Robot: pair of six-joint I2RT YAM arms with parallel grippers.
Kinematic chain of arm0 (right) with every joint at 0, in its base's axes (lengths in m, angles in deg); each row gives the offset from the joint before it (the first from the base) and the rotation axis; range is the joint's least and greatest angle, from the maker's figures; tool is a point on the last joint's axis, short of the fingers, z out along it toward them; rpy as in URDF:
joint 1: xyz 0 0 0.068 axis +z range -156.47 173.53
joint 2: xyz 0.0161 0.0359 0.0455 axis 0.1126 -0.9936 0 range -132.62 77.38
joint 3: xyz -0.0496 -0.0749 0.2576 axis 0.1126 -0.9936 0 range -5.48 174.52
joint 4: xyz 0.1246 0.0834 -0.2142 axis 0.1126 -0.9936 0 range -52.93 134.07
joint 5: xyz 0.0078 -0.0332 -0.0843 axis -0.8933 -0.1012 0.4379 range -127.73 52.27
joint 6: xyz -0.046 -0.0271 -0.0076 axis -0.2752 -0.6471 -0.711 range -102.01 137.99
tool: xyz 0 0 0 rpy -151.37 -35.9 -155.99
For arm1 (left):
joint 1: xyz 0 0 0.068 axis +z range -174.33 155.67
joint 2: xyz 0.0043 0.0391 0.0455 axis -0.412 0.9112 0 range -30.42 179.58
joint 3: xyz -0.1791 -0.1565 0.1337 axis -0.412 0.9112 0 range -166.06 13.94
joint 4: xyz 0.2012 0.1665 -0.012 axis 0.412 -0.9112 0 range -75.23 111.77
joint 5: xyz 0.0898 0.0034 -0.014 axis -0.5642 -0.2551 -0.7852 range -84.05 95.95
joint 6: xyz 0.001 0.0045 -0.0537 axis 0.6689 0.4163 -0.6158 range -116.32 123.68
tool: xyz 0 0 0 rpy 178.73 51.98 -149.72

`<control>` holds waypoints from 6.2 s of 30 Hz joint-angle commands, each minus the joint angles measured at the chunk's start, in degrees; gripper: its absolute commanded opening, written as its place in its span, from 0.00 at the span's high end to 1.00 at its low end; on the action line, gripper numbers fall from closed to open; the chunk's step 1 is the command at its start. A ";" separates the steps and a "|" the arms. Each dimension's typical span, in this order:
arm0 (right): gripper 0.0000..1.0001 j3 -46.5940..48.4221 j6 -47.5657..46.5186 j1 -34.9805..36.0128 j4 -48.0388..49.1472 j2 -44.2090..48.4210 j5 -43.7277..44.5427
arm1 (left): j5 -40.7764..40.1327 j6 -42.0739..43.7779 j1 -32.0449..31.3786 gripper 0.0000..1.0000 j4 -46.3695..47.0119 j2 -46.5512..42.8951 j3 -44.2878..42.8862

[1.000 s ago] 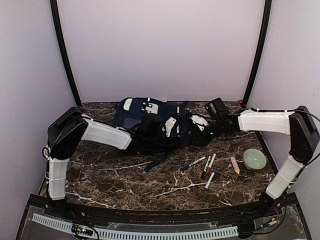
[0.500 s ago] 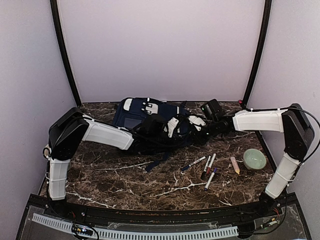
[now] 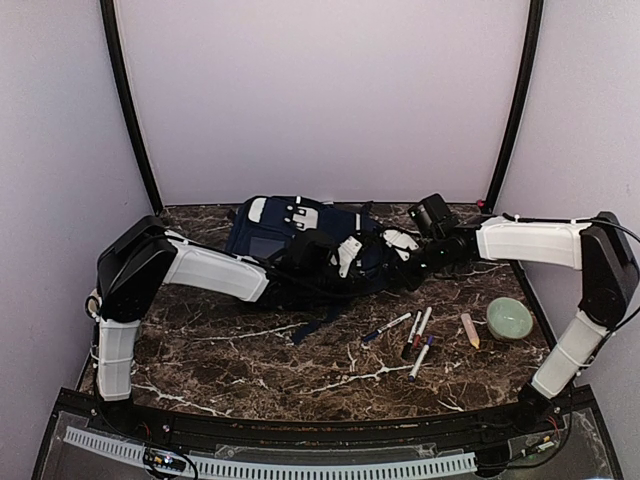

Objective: Pack the student bag
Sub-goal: Zip the student bag into the largest pocket of the bag, then hold the largest pocket of the student bag, then unzip the largest pocket of the student bag.

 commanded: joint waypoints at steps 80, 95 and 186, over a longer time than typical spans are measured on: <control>0.68 -3.76 -1.08 -7.41 -1.80 -1.33 -30.01 | -5.00 8.94 -5.37 1.00 1.66 -0.44 -1.77; 0.75 -9.10 2.57 -5.11 6.97 9.16 -19.59 | -4.16 -0.89 -4.88 1.00 7.57 -0.55 -1.90; 1.00 3.28 -0.63 2.28 -2.92 -4.19 -32.29 | -10.64 11.18 -2.00 0.40 -8.25 -21.49 17.95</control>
